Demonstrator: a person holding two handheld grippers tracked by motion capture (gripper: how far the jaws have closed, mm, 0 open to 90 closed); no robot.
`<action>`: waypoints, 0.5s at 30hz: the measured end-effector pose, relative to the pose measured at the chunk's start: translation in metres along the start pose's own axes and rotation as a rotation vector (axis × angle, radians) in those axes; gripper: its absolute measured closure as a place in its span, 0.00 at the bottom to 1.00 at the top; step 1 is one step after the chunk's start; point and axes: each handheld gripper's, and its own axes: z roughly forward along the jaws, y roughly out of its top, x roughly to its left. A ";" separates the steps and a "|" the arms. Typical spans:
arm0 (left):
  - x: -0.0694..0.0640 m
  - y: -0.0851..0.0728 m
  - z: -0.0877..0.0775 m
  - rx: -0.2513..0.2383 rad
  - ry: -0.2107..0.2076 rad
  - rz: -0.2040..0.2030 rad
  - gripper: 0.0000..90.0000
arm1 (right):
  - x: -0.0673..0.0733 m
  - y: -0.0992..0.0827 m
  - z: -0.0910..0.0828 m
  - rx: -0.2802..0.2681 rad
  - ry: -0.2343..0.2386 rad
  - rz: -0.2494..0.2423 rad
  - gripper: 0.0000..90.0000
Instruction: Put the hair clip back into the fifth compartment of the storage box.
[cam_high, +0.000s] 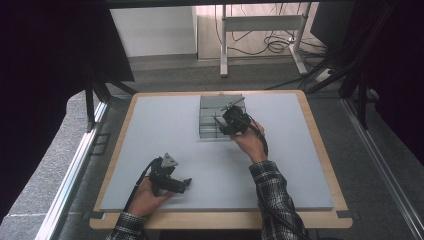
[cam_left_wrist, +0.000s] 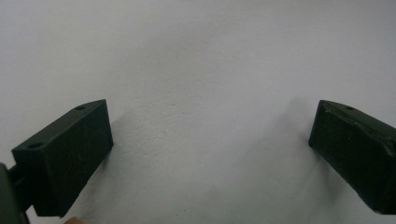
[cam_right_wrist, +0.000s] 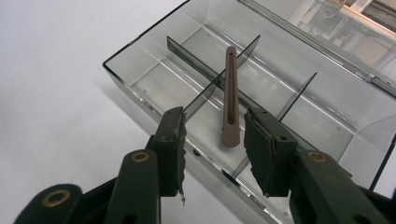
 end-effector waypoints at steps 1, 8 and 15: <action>0.000 0.000 0.000 0.000 0.000 0.000 0.00 | 0.001 0.000 -0.001 0.001 0.002 0.001 0.62; 0.000 0.000 0.000 0.000 0.000 0.001 0.00 | 0.002 -0.001 -0.008 -0.005 0.005 -0.004 0.60; 0.000 0.000 0.000 0.000 0.000 0.001 0.00 | 0.003 -0.005 -0.012 -0.008 0.008 0.000 0.57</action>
